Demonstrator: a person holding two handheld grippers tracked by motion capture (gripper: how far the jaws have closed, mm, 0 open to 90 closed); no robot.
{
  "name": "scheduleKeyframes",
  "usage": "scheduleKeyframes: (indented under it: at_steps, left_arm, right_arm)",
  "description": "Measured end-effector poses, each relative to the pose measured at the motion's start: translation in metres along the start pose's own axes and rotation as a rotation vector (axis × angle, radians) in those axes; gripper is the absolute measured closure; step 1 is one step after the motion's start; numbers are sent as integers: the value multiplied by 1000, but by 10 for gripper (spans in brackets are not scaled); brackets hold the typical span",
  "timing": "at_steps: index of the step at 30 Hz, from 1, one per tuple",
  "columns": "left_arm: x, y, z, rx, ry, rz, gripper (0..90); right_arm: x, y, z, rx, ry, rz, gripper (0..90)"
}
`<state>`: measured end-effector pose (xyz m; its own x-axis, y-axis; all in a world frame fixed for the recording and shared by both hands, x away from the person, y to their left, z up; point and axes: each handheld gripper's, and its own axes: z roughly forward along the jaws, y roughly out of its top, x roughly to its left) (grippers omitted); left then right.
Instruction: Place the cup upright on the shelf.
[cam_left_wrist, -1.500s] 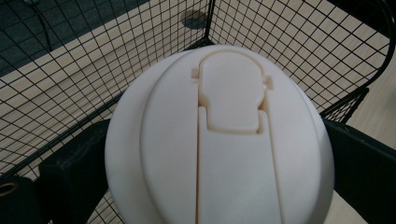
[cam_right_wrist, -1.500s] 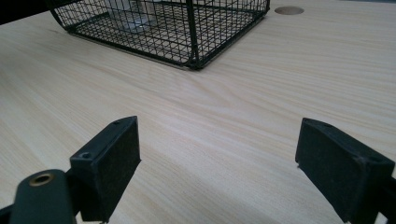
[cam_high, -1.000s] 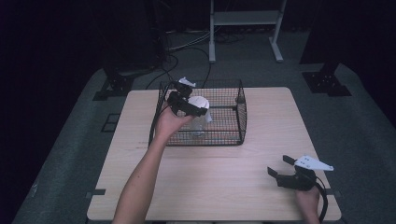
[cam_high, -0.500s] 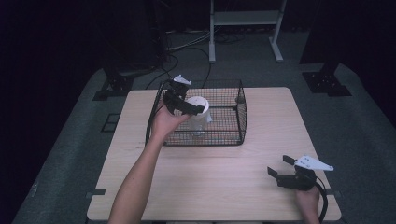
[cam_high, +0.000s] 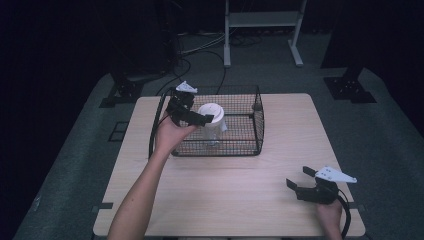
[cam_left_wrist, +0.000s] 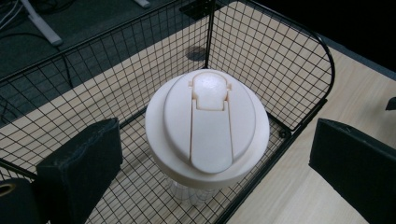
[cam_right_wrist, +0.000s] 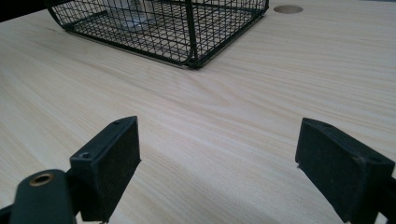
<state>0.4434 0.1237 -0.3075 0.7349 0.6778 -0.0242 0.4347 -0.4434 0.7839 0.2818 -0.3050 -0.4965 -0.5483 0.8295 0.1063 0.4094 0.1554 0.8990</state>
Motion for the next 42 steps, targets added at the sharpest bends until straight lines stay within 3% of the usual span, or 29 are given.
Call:
scheduleKeyframes:
  at_steps: [10,23,42]
  left_arm:
    - [-3,-11,-8,-9,-5,6,17]
    - [4,-28,-18,-31,-1,-29,17]
    - [0,-60,-28,-60,-14,-45,17]
  right_arm:
    - [0,0,0,2,-3,1,129]
    - [0,0,0,7,-8,3,129]
    - [1,0,1,12,-13,3,129]
